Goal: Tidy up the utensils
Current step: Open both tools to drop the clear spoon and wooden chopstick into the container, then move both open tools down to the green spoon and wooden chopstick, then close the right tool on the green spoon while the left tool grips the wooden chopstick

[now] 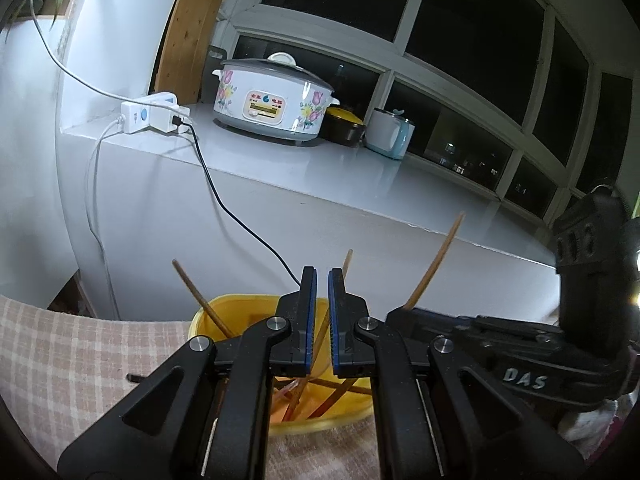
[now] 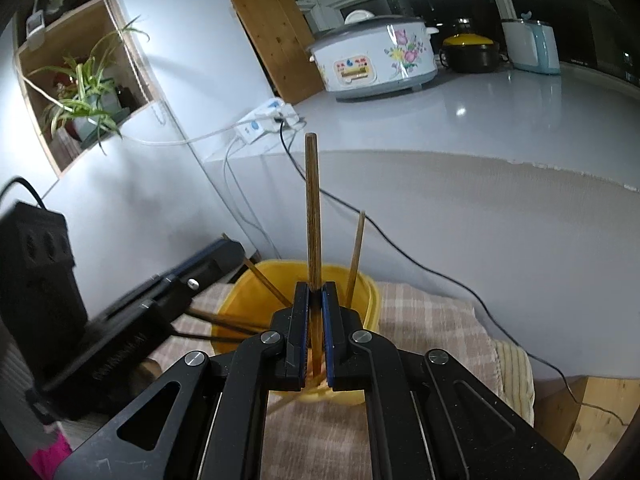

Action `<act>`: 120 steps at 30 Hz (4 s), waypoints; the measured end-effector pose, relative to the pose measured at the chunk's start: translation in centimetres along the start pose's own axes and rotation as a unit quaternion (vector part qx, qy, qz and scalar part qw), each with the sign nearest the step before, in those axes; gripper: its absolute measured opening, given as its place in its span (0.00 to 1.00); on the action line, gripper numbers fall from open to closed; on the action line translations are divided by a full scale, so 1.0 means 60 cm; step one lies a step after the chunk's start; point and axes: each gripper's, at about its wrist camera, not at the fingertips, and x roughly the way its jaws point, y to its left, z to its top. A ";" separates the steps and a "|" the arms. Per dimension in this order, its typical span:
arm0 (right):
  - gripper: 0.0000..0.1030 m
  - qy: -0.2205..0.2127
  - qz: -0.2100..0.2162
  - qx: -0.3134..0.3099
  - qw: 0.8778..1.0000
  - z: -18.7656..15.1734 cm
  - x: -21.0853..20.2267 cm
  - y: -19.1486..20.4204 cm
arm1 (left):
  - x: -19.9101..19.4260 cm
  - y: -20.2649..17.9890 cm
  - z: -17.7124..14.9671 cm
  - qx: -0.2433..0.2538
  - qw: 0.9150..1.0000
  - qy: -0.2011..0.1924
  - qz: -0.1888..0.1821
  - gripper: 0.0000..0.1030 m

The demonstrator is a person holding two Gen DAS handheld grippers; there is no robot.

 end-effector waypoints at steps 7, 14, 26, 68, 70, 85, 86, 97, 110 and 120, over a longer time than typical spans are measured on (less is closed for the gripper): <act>0.05 0.007 -0.007 0.002 1.000 -0.015 -0.004 0.003 | -0.036 -0.001 -0.005 0.003 1.000 -0.007 -0.003 0.08; 0.31 -0.010 -0.023 0.000 1.000 -0.018 -0.030 0.010 | -0.066 -0.002 -0.007 0.002 1.000 -0.018 0.001 0.18; 0.31 -0.030 -0.037 -0.024 0.999 -0.034 -0.071 0.040 | -0.129 0.002 -0.010 0.012 0.999 -0.031 0.004 0.18; 0.31 0.175 0.105 -0.141 0.969 -0.240 0.092 0.233 | -0.305 0.266 -0.268 -0.121 0.976 0.121 0.132 0.30; 0.31 0.198 0.108 -0.146 0.963 -0.256 0.119 0.245 | -0.303 0.266 -0.272 -0.120 0.976 0.126 0.133 0.30; 0.18 0.285 0.087 -0.173 0.939 -0.304 0.243 0.297 | -0.309 0.285 -0.295 -0.131 0.971 0.142 0.138 0.30; 0.17 0.286 0.085 -0.175 0.938 -0.304 0.248 0.300 | -0.308 0.285 -0.295 -0.131 0.971 0.143 0.137 0.30; 0.09 0.281 0.073 -0.194 0.937 -0.298 0.269 0.311 | -0.273 0.278 -0.299 -0.113 0.970 0.172 0.131 0.30; 0.05 0.269 0.046 -0.160 0.949 -0.278 0.259 0.251 | -0.183 0.297 -0.293 -0.120 0.959 0.231 0.117 0.30; 0.05 0.268 0.025 -0.131 0.954 -0.261 0.253 0.213 | -0.122 0.312 -0.271 -0.090 0.954 0.253 0.131 0.30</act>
